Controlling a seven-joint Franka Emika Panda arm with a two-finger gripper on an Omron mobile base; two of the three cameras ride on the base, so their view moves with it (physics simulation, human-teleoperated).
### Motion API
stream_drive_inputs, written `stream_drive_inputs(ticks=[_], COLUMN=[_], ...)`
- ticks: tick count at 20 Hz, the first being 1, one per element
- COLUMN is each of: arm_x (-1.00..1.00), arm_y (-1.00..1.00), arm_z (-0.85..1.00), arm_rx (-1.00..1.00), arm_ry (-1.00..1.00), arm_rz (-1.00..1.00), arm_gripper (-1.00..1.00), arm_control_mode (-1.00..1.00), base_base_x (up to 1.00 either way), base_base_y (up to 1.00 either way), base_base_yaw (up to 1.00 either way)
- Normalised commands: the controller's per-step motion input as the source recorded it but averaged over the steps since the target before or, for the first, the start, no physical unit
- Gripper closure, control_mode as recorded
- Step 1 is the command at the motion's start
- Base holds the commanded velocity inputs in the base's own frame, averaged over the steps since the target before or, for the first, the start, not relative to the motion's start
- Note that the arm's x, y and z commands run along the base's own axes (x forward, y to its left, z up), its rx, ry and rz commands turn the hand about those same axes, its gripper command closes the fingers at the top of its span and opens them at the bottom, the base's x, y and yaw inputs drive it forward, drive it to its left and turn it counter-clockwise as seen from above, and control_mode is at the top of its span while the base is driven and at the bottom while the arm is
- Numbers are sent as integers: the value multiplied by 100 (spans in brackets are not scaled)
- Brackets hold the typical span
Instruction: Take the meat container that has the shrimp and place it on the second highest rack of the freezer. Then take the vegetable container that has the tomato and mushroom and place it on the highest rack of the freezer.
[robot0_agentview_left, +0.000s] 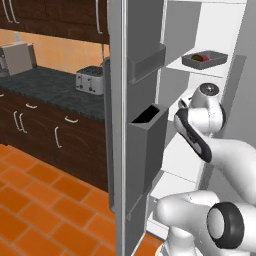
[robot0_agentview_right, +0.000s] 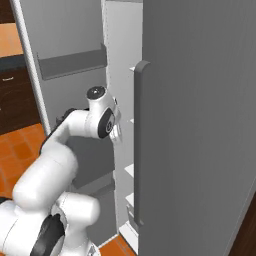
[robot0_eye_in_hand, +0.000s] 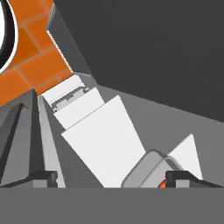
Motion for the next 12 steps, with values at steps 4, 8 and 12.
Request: stream_drive_inputs(ticks=[4,8,12], arm_x=[-100,-100,-100], arm_y=[41,35,49], arm_z=[40,4,-3], arm_rx=[-4,-8,-15], arm_ry=[0,0,0], arm_rz=[12,17,20], arm_gripper=[-100,-100,-100], arm_control_mode=[-100,-100,-100], base_base_x=[0,0,0], base_base_y=[0,0,0], base_base_yaw=[0,0,0])
